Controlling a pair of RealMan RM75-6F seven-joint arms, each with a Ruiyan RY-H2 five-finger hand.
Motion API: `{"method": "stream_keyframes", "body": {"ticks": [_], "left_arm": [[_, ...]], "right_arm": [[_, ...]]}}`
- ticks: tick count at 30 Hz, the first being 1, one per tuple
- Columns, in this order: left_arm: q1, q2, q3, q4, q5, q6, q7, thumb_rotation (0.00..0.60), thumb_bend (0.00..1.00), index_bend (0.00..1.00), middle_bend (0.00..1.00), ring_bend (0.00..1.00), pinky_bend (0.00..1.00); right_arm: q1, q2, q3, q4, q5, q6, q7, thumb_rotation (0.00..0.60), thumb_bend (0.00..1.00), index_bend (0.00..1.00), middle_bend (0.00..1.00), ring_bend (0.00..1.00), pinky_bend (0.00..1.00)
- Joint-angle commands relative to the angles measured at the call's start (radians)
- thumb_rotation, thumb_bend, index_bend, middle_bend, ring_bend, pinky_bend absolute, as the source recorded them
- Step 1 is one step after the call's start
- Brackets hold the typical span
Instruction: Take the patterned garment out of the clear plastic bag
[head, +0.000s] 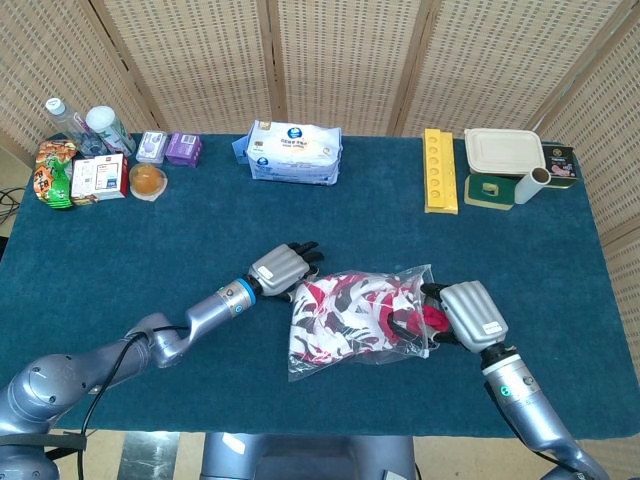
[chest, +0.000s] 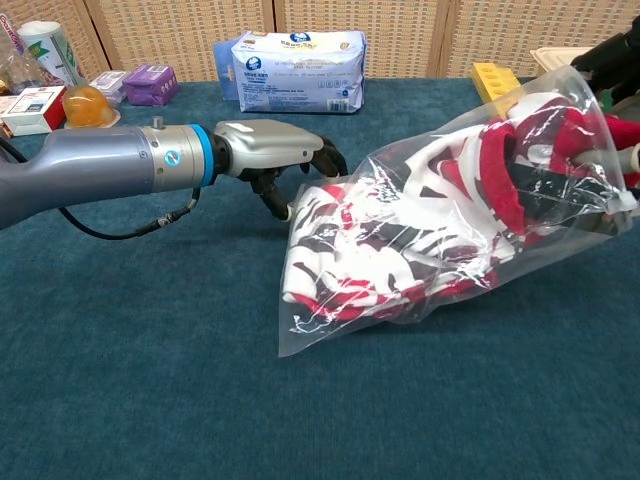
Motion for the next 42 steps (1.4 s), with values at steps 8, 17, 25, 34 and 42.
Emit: {"method": "stream_keyframes", "body": {"ticks": [8, 17, 25, 34, 42], "left_arm": [[0.018, 0.011, 0.018, 0.009, 0.023, 0.019, -0.034, 0.600, 0.51, 0.58, 0.16, 0.05, 0.22], [0.061, 0.062, 0.035, -0.022, 0.043, 0.083, -0.106, 0.600, 0.52, 0.61, 0.16, 0.05, 0.23], [0.126, 0.155, 0.075, -0.091, 0.061, 0.137, -0.118, 0.600, 0.53, 0.61, 0.16, 0.05, 0.23], [0.187, 0.201, 0.085, -0.107, 0.049, 0.172, -0.153, 0.600, 0.54, 0.62, 0.16, 0.05, 0.24], [0.206, 0.215, 0.085, -0.107, 0.057, 0.188, -0.151, 0.600, 0.54, 0.62, 0.16, 0.05, 0.24]], "right_arm": [[-0.003, 0.003, -0.002, 0.000, 0.000, 0.001, 0.010, 0.600, 0.45, 0.69, 0.61, 0.75, 0.76], [-0.008, 0.005, -0.006, -0.004, -0.006, 0.005, 0.019, 0.600, 0.45, 0.69, 0.62, 0.75, 0.76], [-0.004, -0.001, -0.005, -0.012, -0.014, 0.004, 0.017, 0.600, 0.45, 0.70, 0.62, 0.76, 0.76], [0.000, -0.010, -0.005, -0.015, -0.011, 0.001, 0.009, 0.600, 0.45, 0.70, 0.62, 0.76, 0.76], [-0.001, -0.005, -0.001, -0.012, -0.004, 0.004, 0.003, 0.600, 0.45, 0.70, 0.62, 0.76, 0.76]]}}
